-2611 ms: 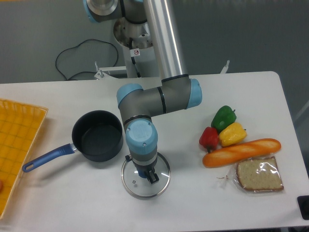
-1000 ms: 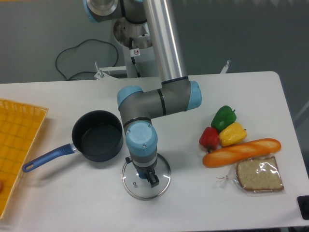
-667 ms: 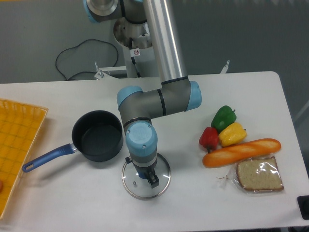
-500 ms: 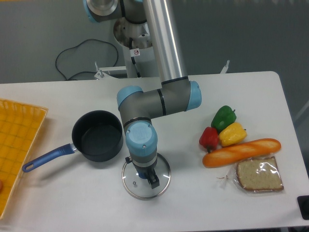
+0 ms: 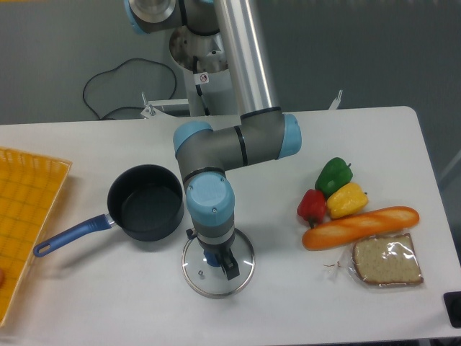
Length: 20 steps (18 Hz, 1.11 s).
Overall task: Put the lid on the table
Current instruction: 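Lift the gripper up away from the lid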
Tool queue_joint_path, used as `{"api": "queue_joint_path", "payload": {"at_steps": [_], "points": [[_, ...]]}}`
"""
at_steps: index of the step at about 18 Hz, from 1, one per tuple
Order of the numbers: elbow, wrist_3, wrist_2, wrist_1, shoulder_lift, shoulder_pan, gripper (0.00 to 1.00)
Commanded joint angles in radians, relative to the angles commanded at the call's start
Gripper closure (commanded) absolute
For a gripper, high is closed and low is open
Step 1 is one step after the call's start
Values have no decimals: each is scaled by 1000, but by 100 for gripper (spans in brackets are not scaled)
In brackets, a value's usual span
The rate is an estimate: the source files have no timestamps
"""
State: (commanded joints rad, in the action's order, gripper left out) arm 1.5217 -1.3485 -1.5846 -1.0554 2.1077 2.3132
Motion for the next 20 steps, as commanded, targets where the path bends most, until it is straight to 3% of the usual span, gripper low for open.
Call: {"api": "queue_joint_path", "payload": {"at_steps": [20], "points": [[17, 52, 0, -8, -114, 94, 0]]}}
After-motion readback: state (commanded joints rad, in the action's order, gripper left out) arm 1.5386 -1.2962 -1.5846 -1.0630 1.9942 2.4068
